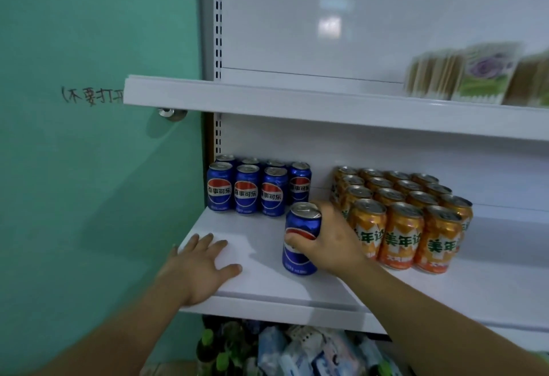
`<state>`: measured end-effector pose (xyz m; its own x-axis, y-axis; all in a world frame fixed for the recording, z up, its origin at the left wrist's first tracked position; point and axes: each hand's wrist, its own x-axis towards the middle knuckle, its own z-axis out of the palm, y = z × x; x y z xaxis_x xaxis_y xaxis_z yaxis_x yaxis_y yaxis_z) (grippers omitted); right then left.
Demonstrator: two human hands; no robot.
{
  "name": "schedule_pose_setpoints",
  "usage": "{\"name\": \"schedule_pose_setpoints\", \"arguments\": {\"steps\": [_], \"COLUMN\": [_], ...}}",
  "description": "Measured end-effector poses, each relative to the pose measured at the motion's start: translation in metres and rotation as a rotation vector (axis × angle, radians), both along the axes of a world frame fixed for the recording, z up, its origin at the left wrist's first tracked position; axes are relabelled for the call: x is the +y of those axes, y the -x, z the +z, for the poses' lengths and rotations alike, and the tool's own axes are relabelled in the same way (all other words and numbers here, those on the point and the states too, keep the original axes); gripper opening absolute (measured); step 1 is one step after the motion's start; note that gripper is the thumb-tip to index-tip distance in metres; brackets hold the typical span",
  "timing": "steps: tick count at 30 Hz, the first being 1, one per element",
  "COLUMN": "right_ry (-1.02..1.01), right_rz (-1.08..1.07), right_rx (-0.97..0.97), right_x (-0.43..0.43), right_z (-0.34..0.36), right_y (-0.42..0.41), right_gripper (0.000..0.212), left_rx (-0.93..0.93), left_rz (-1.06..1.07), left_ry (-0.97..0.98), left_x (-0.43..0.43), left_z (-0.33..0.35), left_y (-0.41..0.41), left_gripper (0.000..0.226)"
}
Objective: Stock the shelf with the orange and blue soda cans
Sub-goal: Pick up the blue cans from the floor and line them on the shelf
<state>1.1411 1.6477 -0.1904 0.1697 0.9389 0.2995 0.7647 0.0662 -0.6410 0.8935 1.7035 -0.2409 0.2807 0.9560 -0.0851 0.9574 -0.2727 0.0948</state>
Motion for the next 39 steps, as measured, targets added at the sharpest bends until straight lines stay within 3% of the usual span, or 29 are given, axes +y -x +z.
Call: {"name": "schedule_pose_setpoints", "arguments": {"steps": [6, 11, 19, 24, 29, 39], "right_ry": [0.028, -0.016, -0.014, -0.024, -0.020, 0.050], "right_rz": [-0.051, -0.086, -0.137, -0.108, -0.140, -0.224], "right_rx": [0.038, 0.106, 0.109, 0.156, 0.150, 0.216], "right_x": [0.031, 0.070, 0.118, 0.134, 0.147, 0.147], "right_z": [-0.005, -0.008, -0.008, -0.007, -0.010, -0.006], "right_y": [-0.001, -0.004, -0.011, -0.020, -0.023, -0.015], "right_gripper": [0.081, 0.075, 0.092, 0.088, 0.099, 0.107], "left_rx": [-0.017, -0.032, -0.044, -0.072, -0.070, -0.066], "left_rz": [-0.012, -0.008, 0.000, -0.001, 0.000, 0.000], "left_ry": [-0.012, -0.002, -0.010, 0.014, -0.016, -0.020], "left_x": [0.001, 0.003, 0.004, 0.003, 0.002, 0.002], "left_z": [0.001, -0.001, -0.003, -0.003, -0.003, -0.002], "left_y": [0.000, 0.001, 0.001, 0.002, 0.001, 0.001], "left_gripper": [0.079, 0.080, 0.081, 0.128, 0.080, 0.078]}}
